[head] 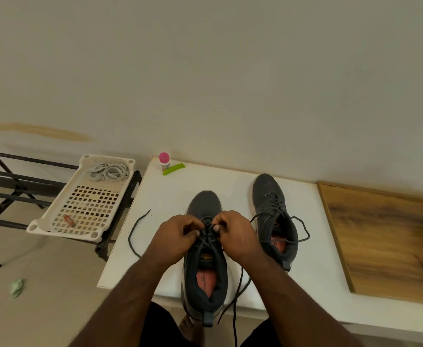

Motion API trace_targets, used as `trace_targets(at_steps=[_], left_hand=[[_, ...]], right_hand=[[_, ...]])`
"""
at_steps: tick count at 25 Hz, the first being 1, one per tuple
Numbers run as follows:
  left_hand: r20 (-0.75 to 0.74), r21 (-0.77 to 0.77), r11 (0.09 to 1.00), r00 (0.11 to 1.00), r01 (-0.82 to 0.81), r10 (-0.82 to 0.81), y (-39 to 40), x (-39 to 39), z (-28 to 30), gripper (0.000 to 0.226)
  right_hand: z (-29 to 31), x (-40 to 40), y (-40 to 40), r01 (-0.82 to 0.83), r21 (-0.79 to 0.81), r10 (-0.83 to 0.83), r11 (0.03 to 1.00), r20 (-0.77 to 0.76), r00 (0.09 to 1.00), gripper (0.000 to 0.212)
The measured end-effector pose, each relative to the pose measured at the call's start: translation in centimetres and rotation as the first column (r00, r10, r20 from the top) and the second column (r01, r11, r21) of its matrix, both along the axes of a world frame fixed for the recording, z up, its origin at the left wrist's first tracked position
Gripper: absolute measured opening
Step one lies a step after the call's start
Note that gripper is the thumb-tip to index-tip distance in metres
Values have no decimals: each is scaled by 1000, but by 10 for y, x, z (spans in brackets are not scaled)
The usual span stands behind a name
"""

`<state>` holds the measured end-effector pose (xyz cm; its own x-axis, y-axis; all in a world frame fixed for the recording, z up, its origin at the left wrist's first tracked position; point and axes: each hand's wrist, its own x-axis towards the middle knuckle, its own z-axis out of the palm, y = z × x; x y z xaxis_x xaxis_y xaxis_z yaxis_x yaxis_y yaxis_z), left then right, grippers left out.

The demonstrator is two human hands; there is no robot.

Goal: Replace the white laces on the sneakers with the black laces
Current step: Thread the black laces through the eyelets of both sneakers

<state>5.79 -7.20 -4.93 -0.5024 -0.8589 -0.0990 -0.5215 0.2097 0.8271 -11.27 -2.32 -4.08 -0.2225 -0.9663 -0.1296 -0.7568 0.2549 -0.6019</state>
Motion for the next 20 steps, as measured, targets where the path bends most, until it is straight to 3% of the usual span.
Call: trace_targets(at_steps=[6, 12, 20], left_hand=[[-17, -20, 1000, 1000, -11, 11, 3, -1, 2, 22], [-49, 25, 999, 998, -36, 37, 5, 0, 4, 18], [-26, 29, 998, 998, -61, 62, 8, -4, 5, 12]], right_hand=[[-5, -7, 12, 82, -33, -70, 996, 263, 962, 22], [6, -2, 17, -94, -20, 95, 995, 97, 991, 13], [4, -3, 23, -6, -28, 10, 1000, 147, 989, 12]])
